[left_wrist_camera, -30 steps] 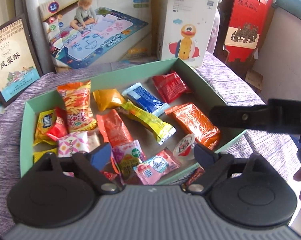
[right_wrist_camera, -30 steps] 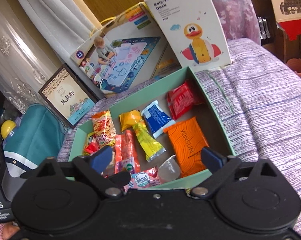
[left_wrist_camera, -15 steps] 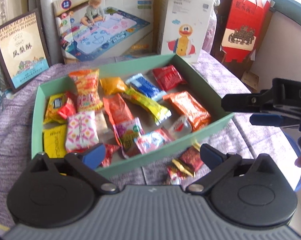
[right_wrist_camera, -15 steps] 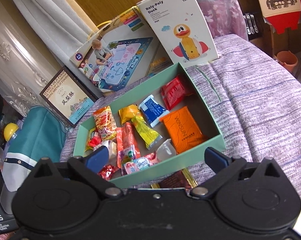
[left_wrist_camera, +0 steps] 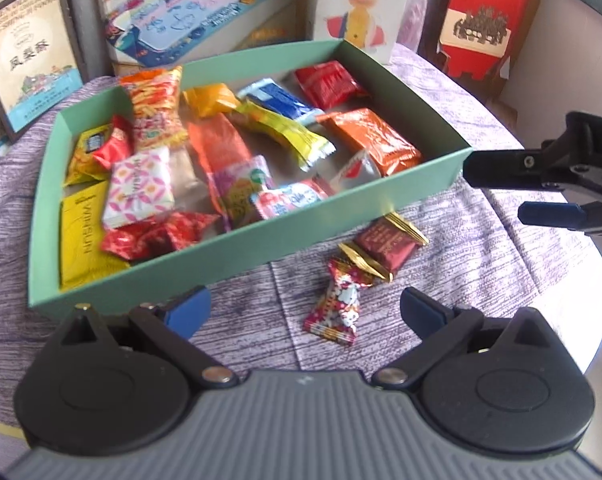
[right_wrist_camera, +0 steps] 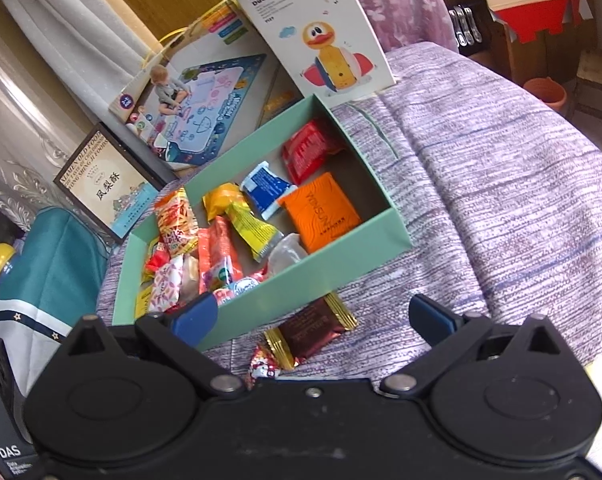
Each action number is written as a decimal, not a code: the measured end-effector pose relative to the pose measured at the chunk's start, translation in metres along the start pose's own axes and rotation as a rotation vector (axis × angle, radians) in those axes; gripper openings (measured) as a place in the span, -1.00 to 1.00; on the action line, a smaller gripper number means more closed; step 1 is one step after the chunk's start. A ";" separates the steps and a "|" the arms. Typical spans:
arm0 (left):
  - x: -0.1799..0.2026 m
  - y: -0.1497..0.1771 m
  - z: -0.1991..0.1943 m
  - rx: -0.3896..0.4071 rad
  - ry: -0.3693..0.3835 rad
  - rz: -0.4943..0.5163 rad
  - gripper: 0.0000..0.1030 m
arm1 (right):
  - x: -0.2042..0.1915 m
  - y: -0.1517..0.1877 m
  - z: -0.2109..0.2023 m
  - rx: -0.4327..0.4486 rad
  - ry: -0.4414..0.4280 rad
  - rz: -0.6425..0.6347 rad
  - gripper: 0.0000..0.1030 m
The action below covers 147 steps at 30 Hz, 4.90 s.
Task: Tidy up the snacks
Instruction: 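Reach both tools toward the brown chocolate bars beside the box, then grasp small wrapped candy with left tool while right tool grasps brown chocolate bar, then lower both snacks into the green box and open both tools, then move both tools toward the red packet and brown egg candy on the cloth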
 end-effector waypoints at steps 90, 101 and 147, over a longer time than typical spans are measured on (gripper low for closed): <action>0.000 -0.004 -0.011 0.090 0.110 0.045 -0.49 | -0.005 0.015 0.002 0.009 0.160 -0.135 -0.30; -0.035 -0.096 -0.003 0.130 0.076 -0.062 -0.49 | -0.035 -0.076 0.028 0.036 0.072 -0.236 -0.29; -0.046 -0.045 -0.064 0.204 -0.010 -0.115 1.00 | -0.089 -0.036 -0.015 0.069 0.047 -0.286 1.00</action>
Point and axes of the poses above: each gripper's, at about its wrist camera, not at the fingertips, and z roughly the way its jaws point, x to its right, y to its underside, the point moved 4 cm from there along z, roughly the way its jaws point, and after that the axes turned 7 degrees about -x, right-handed, at the moved point
